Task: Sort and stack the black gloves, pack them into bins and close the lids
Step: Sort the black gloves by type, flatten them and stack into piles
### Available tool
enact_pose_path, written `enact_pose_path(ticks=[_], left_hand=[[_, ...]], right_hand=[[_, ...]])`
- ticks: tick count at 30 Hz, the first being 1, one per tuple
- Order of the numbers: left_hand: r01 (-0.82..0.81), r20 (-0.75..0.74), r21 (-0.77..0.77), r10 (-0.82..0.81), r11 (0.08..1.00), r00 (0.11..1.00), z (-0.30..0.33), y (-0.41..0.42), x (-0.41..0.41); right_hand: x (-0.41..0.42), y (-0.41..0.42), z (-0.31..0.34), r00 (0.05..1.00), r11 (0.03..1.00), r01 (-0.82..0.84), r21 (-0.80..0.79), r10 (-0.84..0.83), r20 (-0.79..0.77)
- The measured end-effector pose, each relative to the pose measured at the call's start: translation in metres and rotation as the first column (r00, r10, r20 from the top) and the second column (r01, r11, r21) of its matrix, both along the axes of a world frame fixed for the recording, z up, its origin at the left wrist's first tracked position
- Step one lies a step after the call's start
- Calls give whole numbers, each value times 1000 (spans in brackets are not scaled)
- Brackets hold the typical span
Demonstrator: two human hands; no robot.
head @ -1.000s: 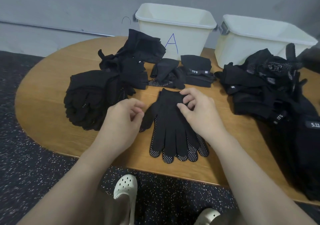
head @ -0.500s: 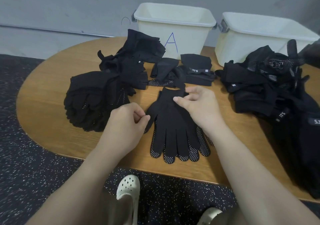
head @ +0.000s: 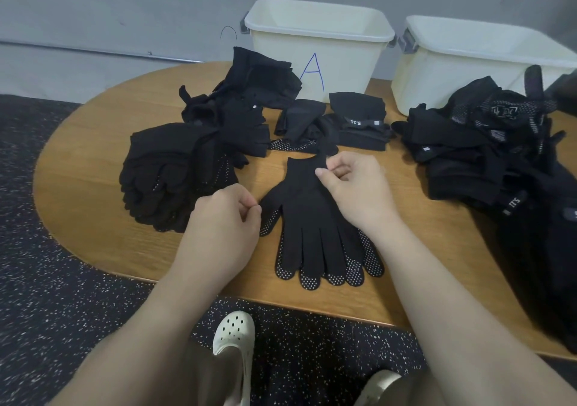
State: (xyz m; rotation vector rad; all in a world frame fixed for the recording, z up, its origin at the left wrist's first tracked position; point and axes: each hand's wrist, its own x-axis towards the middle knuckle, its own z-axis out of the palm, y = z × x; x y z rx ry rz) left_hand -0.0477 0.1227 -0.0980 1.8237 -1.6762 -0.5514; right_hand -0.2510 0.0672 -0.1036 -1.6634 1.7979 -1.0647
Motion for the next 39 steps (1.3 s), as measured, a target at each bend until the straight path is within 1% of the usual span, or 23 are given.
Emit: enact_pose_path(ticks=[3, 6, 10, 13, 15, 17, 20, 23, 26, 29, 31, 33, 35, 37, 39], left_hand=[[1, 46, 19, -2, 1000, 999, -2, 0, -1], [13, 60, 17, -14, 1000, 998, -2, -1, -1], [84, 103, -10, -83, 996, 991, -2, -1, 0], [237, 221, -109, -209, 965, 952, -1, -1, 1], [383, 312, -140, -327, 913, 892, -2, -7, -1], [473, 343, -95, -417, 876, 841, -5, -17, -6], [532, 307, -26, -500, 846, 810, -12, -31, -11], [535, 282, -55, -501, 843, 818, -18, -41, -10], [532, 255, -94, -496, 842, 830, -20, -49, -8], [545, 244, -136, -506, 827, 827, -22, -57, -9], [551, 252, -146, -508, 822, 824, -22, -62, -11], [551, 286, -133, -501, 823, 817, -23, -64, -14], [554, 316, -139, -493, 821, 811, -24, -65, -15], [553, 319, -144, -491, 821, 811, -26, -66, -16], [548, 306, -143, -489, 825, 817, -27, -66, -16]], right_hand=[[2, 1, -1, 998, 1000, 10, 7, -10, -66], [2, 2, -3, 990, 1000, 25, 13, -23, -137], [4, 2, -5, 978, 999, 33, -7, -34, -208], [4, 2, -7, 972, 999, 33, -22, -37, -230], [4, 2, -8, 970, 999, 39, -30, -45, -241], [5, 2, -9, 963, 998, 31, -62, -47, -266], [5, 5, -10, 952, 995, 15, -94, -43, -304], [0, 13, -5, 932, 989, -50, -140, -4, -362], [-7, 32, 5, 904, 966, -207, -154, 129, -408], [-10, 62, 14, 846, 920, -387, -58, 329, -420], [-8, 82, 14, 798, 884, -467, -9, 417, -436], [-3, 98, 10, 761, 869, -494, -11, 426, -489], [2, 108, 1, 748, 875, -481, -47, 382, -543], [5, 112, -8, 757, 879, -465, -107, 331, -564], [4, 113, -14, 781, 877, -449, -172, 292, -552]])
